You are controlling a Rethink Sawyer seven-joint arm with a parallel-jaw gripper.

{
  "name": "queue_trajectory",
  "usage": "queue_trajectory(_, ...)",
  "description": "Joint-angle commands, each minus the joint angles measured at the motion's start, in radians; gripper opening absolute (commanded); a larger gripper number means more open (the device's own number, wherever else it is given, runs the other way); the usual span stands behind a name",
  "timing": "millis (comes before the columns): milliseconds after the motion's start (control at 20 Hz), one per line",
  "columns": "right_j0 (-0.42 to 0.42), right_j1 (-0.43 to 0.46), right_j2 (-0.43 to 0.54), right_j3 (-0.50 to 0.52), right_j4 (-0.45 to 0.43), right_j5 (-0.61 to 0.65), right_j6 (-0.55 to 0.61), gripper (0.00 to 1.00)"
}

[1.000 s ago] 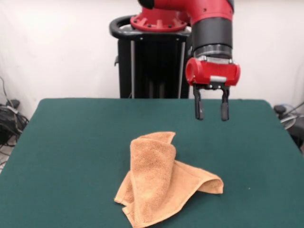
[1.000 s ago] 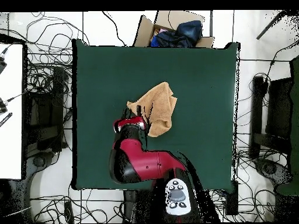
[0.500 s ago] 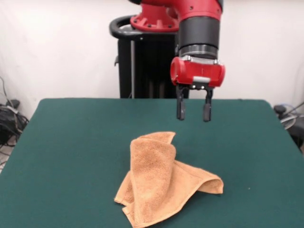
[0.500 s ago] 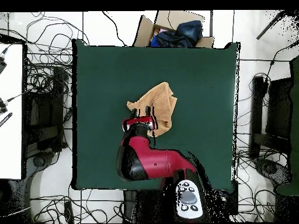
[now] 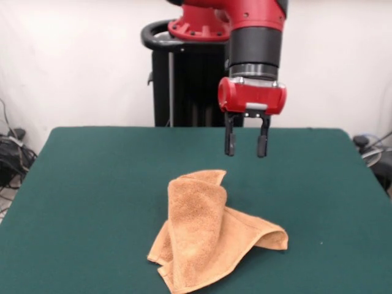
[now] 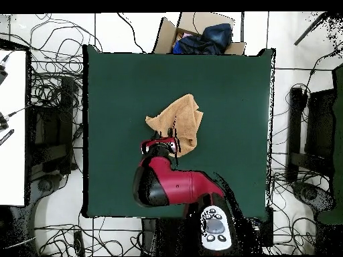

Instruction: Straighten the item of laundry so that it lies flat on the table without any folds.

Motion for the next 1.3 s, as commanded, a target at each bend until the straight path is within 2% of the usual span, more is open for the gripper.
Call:
queue_trajectory(50, 0.039, 0.036, 0.028, -0.03, 0.009, 0.112, 0.122, 1.0)
queue_trajectory(300, 0.047, 0.03, 0.035, -0.034, 0.015, 0.137, 0.121, 1.0)
queue_trajectory(500, 0.061, 0.021, 0.04, -0.065, 0.053, 0.281, 0.095, 1.0)
queue_trajectory(550, 0.065, 0.014, 0.043, -0.085, 0.068, 0.359, 0.079, 1.0)
queue_trajectory(750, 0.081, 0.016, 0.035, -0.139, 0.085, 0.48, 0.073, 1.0)
queue_trajectory(1150, 0.116, 0.014, 0.019, -0.224, 0.088, 0.626, 0.133, 1.0)
queue_trajectory(1300, 0.113, -0.006, 0.03, -0.216, 0.085, 0.676, 0.129, 1.0)
